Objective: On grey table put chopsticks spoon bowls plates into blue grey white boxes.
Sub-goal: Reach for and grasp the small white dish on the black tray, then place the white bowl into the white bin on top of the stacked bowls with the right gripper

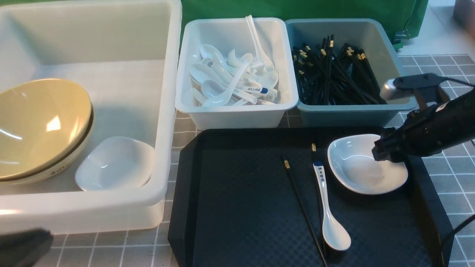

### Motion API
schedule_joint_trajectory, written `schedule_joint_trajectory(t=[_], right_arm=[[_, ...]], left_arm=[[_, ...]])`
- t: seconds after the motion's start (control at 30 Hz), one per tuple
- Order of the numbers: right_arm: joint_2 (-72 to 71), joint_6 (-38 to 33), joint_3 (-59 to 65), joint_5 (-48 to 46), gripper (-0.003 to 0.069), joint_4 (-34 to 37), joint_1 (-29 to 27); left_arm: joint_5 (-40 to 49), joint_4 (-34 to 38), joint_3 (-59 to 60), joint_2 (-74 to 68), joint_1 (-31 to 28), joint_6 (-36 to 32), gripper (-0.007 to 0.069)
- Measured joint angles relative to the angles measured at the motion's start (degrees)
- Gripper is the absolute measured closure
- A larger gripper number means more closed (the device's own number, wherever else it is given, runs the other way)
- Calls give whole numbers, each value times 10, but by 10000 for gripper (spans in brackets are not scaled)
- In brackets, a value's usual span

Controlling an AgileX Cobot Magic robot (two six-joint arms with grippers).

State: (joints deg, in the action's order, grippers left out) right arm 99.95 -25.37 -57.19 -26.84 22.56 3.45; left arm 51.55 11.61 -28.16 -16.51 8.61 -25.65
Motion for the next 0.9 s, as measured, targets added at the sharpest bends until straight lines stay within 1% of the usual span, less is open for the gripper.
schedule_joint_trajectory(t=[0.13, 0.23, 0.33, 0.43, 0.57, 0.67, 0.8, 0.9], right_arm=[[24, 1, -2, 7, 198, 6, 1], [31, 1, -2, 3, 243, 9, 9], [31, -1, -2, -8, 338, 11, 21], [20, -2, -6, -34, 482, 27, 28], [-32, -12, -7, -75, 567, 24, 28], [-88, -16, -18, -113, 592, 15, 29], [-145, -38, -75, -135, 594, 48, 63], [-156, -63, -146, -118, 594, 91, 154]], left_arm=[[-30, -8, 30, 54, 0, -6, 636], [-92, -8, 55, 89, 0, -7, 636], [-130, -10, 83, 100, 0, -7, 636], [-138, -21, 86, 101, 0, -7, 636], [-138, -35, 84, 101, 0, -7, 636], [-135, -54, 84, 101, 0, 4, 636], [-135, -71, 84, 101, 0, 23, 635], [-136, -78, 84, 101, 0, 27, 635]])
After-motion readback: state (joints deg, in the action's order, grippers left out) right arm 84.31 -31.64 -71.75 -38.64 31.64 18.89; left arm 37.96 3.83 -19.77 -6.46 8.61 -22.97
